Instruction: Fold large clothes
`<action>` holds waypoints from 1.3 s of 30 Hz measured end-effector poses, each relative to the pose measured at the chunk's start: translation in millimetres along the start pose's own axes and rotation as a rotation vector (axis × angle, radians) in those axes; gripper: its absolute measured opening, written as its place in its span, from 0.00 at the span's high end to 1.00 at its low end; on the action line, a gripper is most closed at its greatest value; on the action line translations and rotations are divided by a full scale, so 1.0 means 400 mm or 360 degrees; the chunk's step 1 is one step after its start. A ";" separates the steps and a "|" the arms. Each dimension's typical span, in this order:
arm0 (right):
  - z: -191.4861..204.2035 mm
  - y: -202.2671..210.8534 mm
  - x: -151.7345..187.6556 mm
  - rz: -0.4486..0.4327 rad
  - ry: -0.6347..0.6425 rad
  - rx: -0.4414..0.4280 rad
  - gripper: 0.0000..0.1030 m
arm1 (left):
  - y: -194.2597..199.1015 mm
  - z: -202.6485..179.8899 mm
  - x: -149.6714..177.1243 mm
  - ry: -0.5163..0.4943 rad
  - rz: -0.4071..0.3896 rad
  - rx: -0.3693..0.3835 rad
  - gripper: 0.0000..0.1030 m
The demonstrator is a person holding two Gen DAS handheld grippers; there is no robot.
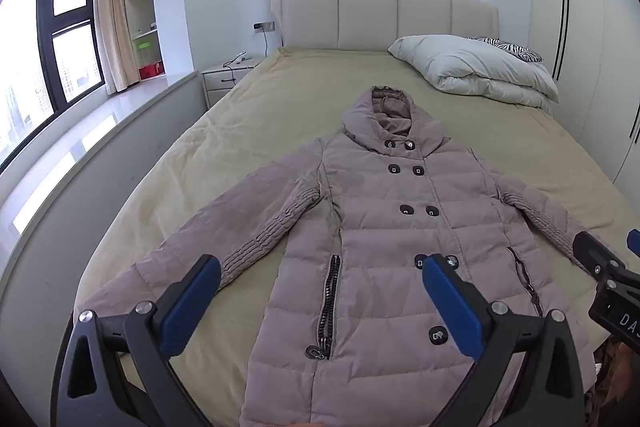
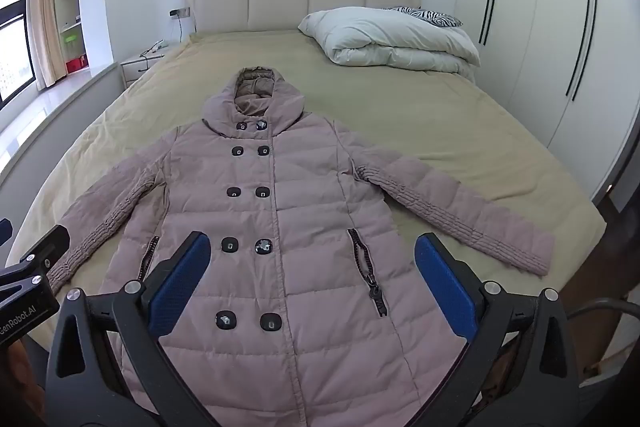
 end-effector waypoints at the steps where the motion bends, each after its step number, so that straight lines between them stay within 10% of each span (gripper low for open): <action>1: 0.000 0.000 0.000 -0.0002 -0.0002 -0.0003 0.00 | 0.001 0.000 0.000 -0.0002 -0.0001 0.0000 0.00; 39: 0.031 -0.027 0.013 0.0035 -0.0015 -0.0046 0.00 | -0.023 0.004 0.017 0.0013 0.0010 -0.0001 0.00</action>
Point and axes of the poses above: each gripper's, at about its wrist camera, not at the fingertips, and y roughly against the way its jaws point, z to its left, x to its underside, the point moved 7 cm from there along -y, roughly the way its jaws point, and after that the axes turned 2 degrees about -y, right-handed, at the moved point
